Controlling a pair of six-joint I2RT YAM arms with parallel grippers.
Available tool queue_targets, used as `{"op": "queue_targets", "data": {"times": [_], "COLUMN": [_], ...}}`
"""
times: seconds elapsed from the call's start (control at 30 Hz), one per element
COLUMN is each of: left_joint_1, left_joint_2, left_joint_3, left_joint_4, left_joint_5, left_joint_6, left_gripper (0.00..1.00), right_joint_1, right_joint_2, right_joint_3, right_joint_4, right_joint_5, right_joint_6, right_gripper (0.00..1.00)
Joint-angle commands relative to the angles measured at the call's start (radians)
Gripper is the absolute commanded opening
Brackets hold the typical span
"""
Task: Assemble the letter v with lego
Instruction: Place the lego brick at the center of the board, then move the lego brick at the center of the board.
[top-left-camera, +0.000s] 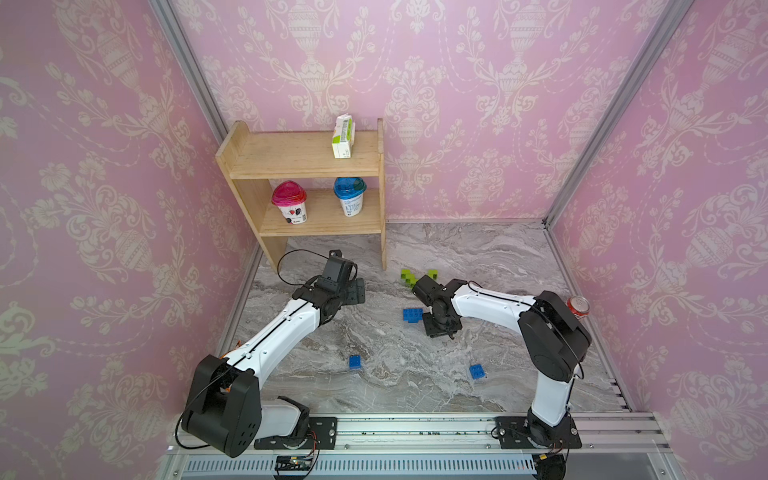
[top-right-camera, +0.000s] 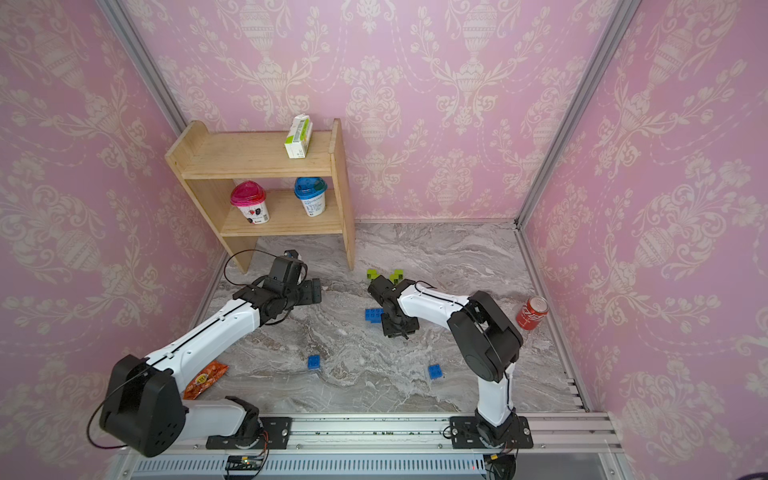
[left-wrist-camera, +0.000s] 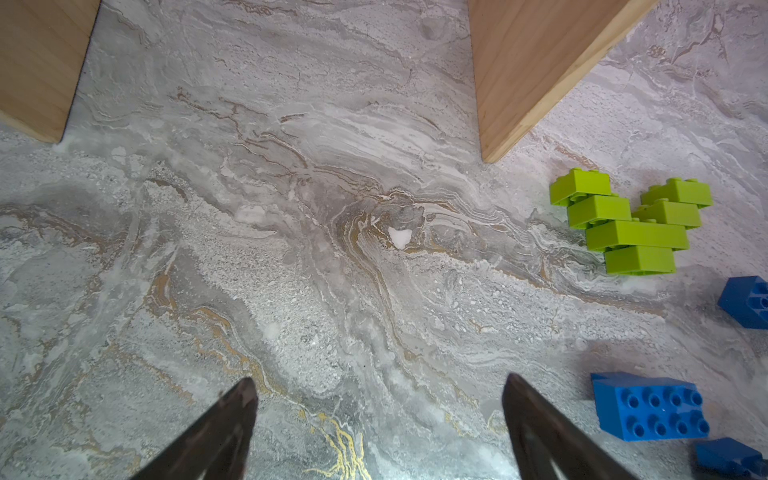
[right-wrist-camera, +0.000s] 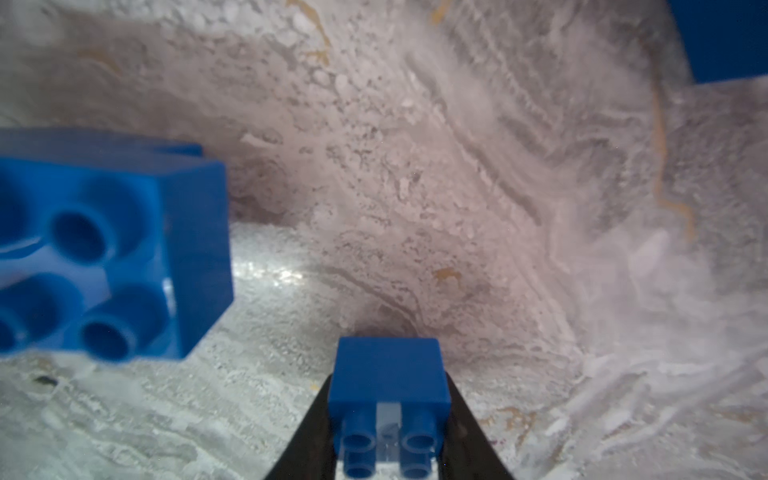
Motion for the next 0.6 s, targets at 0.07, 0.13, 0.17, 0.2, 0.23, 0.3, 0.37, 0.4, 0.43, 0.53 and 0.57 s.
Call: {"op": "queue_targets", "data": {"times": [0.07, 0.13, 0.17, 0.2, 0.23, 0.3, 0.37, 0.4, 0.43, 0.53, 0.57], "left_joint_1": [-0.004, -0.004, -0.004, -0.004, -0.004, -0.004, -0.004, -0.004, -0.004, -0.004, -0.004], "left_joint_2": [0.014, 0.014, 0.012, 0.012, 0.011, 0.012, 0.014, 0.013, 0.012, 0.017, 0.022], "left_joint_3": [0.019, 0.017, 0.017, 0.016, 0.016, 0.017, 0.02, 0.02, 0.019, 0.011, 0.012], "left_joint_4": [-0.004, -0.004, -0.005, -0.004, -0.005, -0.005, -0.007, -0.007, -0.004, 0.015, 0.02], "left_joint_5": [-0.015, -0.016, -0.016, -0.018, -0.018, -0.017, -0.014, -0.012, -0.008, -0.004, -0.003], "left_joint_6": [0.005, 0.006, 0.006, 0.007, 0.006, 0.009, 0.011, 0.012, 0.01, 0.009, 0.008], "left_gripper": [0.93, 0.93, 0.93, 0.93, 0.93, 0.93, 0.93, 0.94, 0.93, 0.93, 0.93], "right_joint_1": [-0.006, -0.006, -0.005, -0.005, -0.006, -0.006, -0.006, -0.006, -0.007, -0.011, -0.013], "right_joint_2": [0.014, 0.017, 0.014, 0.007, -0.007, -0.051, -0.132, -0.179, -0.23, -0.35, -0.383], "right_joint_3": [0.008, 0.008, 0.005, 0.001, -0.002, -0.008, -0.036, -0.048, -0.112, -0.224, -0.266], "right_joint_4": [0.009, 0.001, -0.001, -0.006, -0.015, -0.052, -0.132, -0.178, -0.239, -0.361, -0.362], "right_joint_5": [-0.018, -0.023, -0.03, -0.033, -0.031, -0.014, 0.014, 0.024, 0.034, 0.021, -0.003], "right_joint_6": [0.093, 0.105, 0.106, 0.106, 0.106, 0.101, 0.099, 0.1, 0.103, 0.135, 0.143], "right_gripper": [0.42, 0.51, 0.59, 0.63, 0.69, 0.76, 0.76, 0.76, 0.76, 0.76, 0.76]}}
